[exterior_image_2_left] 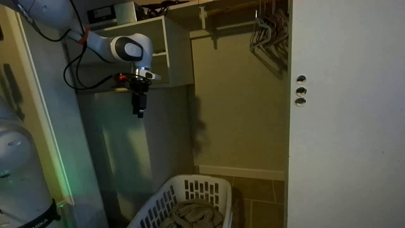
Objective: Move the hanger to the bottom shelf
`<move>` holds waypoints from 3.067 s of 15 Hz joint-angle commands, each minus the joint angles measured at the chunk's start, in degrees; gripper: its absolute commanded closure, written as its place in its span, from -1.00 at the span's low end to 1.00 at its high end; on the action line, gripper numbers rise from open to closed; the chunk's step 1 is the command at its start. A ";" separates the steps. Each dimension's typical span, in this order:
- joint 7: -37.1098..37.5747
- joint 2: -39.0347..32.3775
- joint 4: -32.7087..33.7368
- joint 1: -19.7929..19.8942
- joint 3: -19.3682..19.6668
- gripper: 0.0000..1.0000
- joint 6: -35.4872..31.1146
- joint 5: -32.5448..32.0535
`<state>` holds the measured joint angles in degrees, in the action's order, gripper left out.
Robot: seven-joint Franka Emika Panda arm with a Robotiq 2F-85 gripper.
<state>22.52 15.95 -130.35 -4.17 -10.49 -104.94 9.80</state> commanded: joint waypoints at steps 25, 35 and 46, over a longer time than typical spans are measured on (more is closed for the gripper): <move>-37.10 12.33 -8.61 -7.53 10.73 -1.00 -10.34 22.45; -34.42 12.38 4.50 -6.60 11.50 -1.00 3.44 38.10; -33.15 12.92 6.29 -3.87 9.25 -1.00 -0.11 43.02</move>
<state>-10.30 28.93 -124.25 -9.70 -0.08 -105.72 52.25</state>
